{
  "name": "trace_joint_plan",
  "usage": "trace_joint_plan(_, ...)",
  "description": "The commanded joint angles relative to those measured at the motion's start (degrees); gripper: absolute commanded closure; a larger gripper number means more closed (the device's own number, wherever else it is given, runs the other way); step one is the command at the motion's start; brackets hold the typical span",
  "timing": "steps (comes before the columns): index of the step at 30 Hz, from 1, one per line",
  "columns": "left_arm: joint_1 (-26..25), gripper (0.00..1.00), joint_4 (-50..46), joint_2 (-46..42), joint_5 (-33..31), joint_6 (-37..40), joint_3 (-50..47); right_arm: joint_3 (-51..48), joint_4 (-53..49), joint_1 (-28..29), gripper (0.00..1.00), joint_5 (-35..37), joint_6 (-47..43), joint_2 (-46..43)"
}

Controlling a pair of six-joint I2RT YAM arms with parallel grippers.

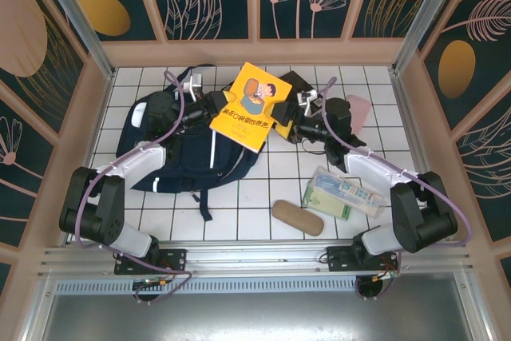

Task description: Pack books, pencil case, and school supplies into a backpack

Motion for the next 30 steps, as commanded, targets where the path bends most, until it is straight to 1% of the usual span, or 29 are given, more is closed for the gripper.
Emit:
trace_joint_plan(1,-0.23,1.0,7.54,-1.05,-0.12,-2.28,-0.28,-0.4,16.82,0.99,0.01,-0.14,7.31,2.52)
trace_joint_plan(2,-0.2,1.0,7.46,-1.17,-0.14,-2.28,-0.35,-0.62,19.28,1.31,0.03,-0.14,8.71,3.32)
trace_joint_plan(5,-0.2,1.0,6.09,-1.58,-0.3,-1.56,-0.48,-1.41,25.48,2.09,0.14,0.33,11.74,4.71)
trace_joint_plan(8,-0.26,1.0,0.82,-2.48,-0.9,1.97,0.02,-2.2,27.4,2.21,0.32,1.66,11.87,3.62)
trace_joint_plan(10,-0.21,1.0,-2.38,-3.09,-1.63,4.38,0.23,-2.39,25.27,2.23,0.43,2.98,10.31,1.94)
trace_joint_plan(11,-0.21,1.0,-3.27,-3.29,-1.88,5.13,0.3,-2.24,23.53,2.27,0.46,3.68,9.29,1.1)
trace_joint_plan(14,-0.19,1.0,-4.02,-3.16,-2.55,5.82,0.09,-1.22,17.06,2.48,0.63,5.51,5.88,-1.03)
trace_joint_plan(16,-0.21,1.0,-4.03,-2.95,-2.61,6.14,0.14,0.24,10.33,2.51,0.77,7.38,3.52,-1.72)
trace_joint_plan(17,-0.27,1.0,-4.58,-2.95,-2.58,6.56,0.22,0.5,8.88,2.58,0.81,7.86,2.72,-1.82)
trace_joint_plan(18,-0.23,1.0,-5.93,-3.15,-2.78,7.41,0.43,0.6,7.55,2.62,0.82,8.53,2.16,-1.92)
trace_joint_plan(21,-0.27,1.0,-13.21,-3.85,-3.94,13.22,1.92,0.42,5.79,2.54,0.91,9.33,0.98,-1.74)
trace_joint_plan(22,-0.27,0.92,-16.23,-4.17,-4.38,15.7,2.48,0.51,4.52,2.47,0.95,9.45,0.13,-1.61)
trace_joint_plan(23,-0.19,0.81,-19.58,-4.47,-4.99,18.29,3.2,0.51,3.62,2.41,1.0,9.7,-0.54,-1.65)
trace_joint_plan(24,-0.2,0.62,-25.05,-4.74,-6.32,22.02,4.46,0.59,1.65,2.12,1.0,10.24,-1.59,-1.74)
trace_joint_plan(25,-0.19,0.47,-31.32,-5.02,-8.56,26.29,5.89,1.19,-2.16,1.79,1.0,11.62,-3.17,-2.05)
trace_joint_plan(26,-0.26,0.38,-37.25,-5.11,-11.48,29.92,6.85,1.89,-6.95,1.49,1.0,13.57,-4.82,-2.62)
trace_joint_plan(28,-0.28,0.27,-50.06,-4.52,-19.19,37.53,10.28,3.27,-17.01,0.41,1.0,19.61,-8.44,-4.9)
trace_joint_plan(30,-0.23,0.22,-57.3,-3.06,-24.96,41.61,11.54,4.89,-26.77,-1.25,1.0,25.93,-11.55,-6.82)
